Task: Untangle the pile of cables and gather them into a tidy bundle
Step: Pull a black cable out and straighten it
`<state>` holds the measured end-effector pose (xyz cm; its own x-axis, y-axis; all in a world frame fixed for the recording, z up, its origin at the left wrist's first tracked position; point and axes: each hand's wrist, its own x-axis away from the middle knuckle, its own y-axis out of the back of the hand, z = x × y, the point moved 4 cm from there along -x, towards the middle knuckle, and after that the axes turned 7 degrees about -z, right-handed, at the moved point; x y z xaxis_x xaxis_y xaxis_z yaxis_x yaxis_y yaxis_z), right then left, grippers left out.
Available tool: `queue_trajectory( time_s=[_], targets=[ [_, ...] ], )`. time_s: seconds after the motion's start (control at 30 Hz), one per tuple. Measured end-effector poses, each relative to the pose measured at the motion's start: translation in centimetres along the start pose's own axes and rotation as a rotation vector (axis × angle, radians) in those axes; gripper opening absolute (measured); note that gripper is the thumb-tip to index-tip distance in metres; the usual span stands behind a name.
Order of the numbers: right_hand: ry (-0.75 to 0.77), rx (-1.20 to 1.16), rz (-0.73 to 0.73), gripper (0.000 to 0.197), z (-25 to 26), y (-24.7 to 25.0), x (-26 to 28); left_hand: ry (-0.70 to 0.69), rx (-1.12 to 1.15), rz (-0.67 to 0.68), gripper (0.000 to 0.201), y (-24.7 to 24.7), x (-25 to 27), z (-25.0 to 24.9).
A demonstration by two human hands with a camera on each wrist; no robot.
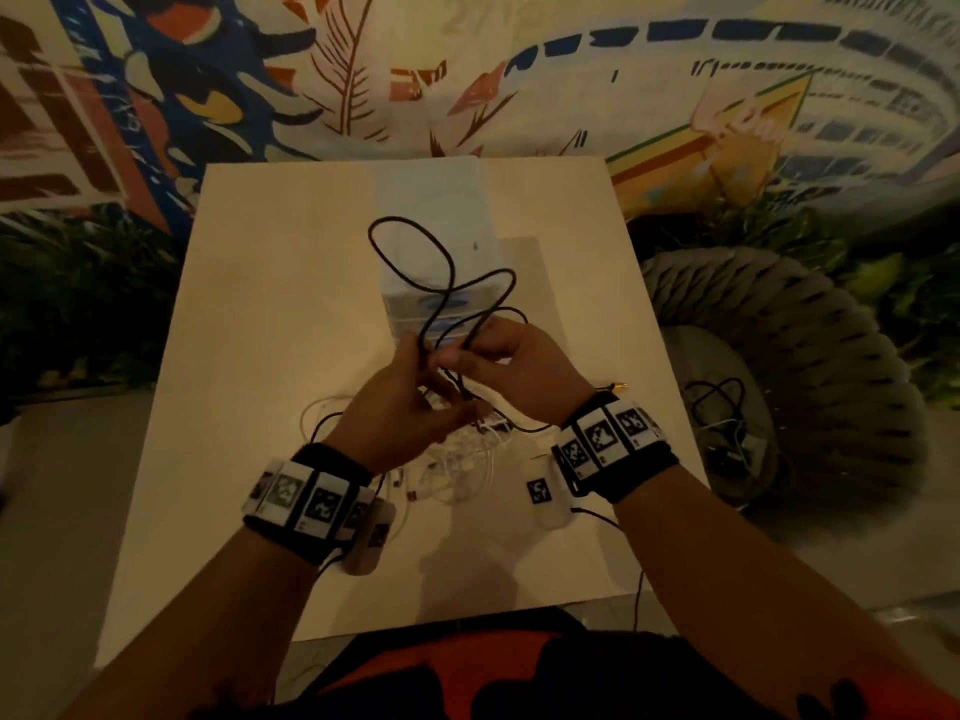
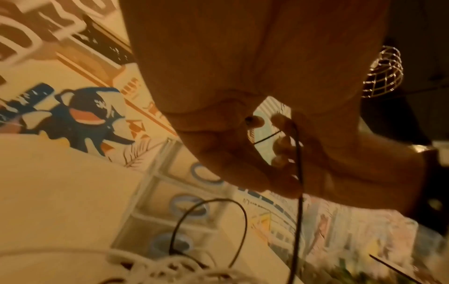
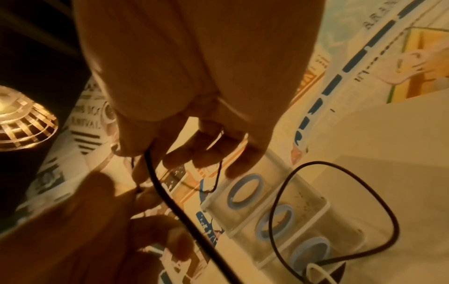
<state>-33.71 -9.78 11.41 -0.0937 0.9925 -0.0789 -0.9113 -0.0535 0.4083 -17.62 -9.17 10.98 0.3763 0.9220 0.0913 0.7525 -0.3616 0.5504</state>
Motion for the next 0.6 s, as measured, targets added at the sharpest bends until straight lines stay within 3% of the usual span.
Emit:
queue_trajectory(
  time_s=[0.13, 0.23, 0.3, 0.37, 0.47, 0.6],
  targets=[
    [-0.074, -0.084, 0.064, 0.027, -2.0, 0.1, 0.7, -0.042, -0.079, -0.1, 0.027, -0.1, -0.2, 0.9],
    [-0.157, -0.062, -0.004, 0.021, -6.1, 1.4, 1.8, 0.023, -0.042, -0.157, 0.027, 1.1, -0.2, 2.3],
    [-0.242, 0.113, -0.047, 0.017, -9.9, 2.4, 3.1, 0.115, 0.083, -0.201, 0.024, 2.0, 0.2, 3.4],
    [-0.362, 0.306, 0.054, 0.026, -13.6, 2.3, 4.7, 0.186, 0.166, -0.247, 0.018, 2.7, 0.7, 4.3],
    [-0.415, 0.433, 0.202, 0.03, -16.9, 0.6, 6.3, 0.225, 0.268, -0.28, 0.013, 3.1, 1.3, 5.6],
    [-0.417, 0.496, 0.114, 0.016, -17.8, 0.2, 5.9, 0.197, 0.345, -0.323, 0.021, 3.6, 1.9, 5.8]
  ],
)
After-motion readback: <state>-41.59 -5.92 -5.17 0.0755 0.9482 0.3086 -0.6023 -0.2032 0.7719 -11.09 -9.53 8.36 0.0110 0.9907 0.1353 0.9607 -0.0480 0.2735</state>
